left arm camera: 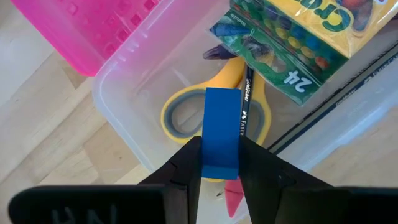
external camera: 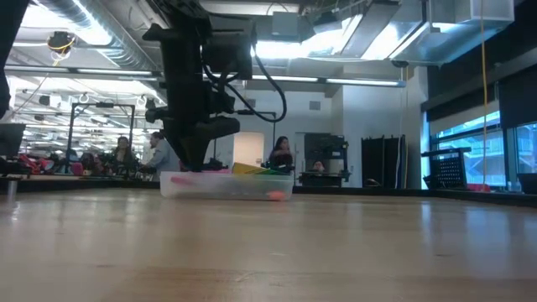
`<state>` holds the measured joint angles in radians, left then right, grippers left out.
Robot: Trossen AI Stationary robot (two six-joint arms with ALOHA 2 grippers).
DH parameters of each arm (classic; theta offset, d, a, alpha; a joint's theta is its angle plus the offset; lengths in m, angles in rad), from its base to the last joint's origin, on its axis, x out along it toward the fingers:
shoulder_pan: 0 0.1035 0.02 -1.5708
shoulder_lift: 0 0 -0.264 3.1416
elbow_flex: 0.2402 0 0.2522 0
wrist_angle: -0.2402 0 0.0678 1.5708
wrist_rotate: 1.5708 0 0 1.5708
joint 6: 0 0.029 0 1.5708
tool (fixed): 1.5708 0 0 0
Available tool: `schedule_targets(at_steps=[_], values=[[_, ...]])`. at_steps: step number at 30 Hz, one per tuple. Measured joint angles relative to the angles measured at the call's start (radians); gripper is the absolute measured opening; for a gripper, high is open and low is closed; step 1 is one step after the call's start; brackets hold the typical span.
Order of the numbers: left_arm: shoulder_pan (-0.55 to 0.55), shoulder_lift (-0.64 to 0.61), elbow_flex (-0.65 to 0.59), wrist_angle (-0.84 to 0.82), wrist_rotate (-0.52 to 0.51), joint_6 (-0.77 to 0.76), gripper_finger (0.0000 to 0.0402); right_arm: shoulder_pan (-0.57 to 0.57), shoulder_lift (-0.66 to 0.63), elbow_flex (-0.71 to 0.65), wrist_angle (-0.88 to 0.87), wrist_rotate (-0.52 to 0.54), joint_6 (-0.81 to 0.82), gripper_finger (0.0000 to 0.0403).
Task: Pack school essentials
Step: Put the blue eraser into the pink supply box, then close the pink supply box
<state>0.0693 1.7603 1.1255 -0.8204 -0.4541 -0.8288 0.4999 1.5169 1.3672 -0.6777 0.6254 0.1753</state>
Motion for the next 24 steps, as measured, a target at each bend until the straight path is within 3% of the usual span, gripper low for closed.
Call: schedule_targets(at_steps=[6,15,20,24], values=[[0.019,0.0,0.0,0.001,0.0,-0.002,0.0099,0.0,0.0,0.0,0.0,0.0,0.0,0.0399],[0.024,0.0,0.0,0.0,-0.005,0.005,0.0159,0.0,0.0,0.0,0.0,0.0,0.0,0.0399],[0.021,-0.02,0.002,-0.008,-0.01,0.039,0.0163,0.0,0.0,0.0,0.0,0.0,0.0,0.0399],[0.029,-0.096,0.017,-0.048,0.061,0.044,0.0162,0.0,0.0,0.0,0.0,0.0,0.0,0.0399]])
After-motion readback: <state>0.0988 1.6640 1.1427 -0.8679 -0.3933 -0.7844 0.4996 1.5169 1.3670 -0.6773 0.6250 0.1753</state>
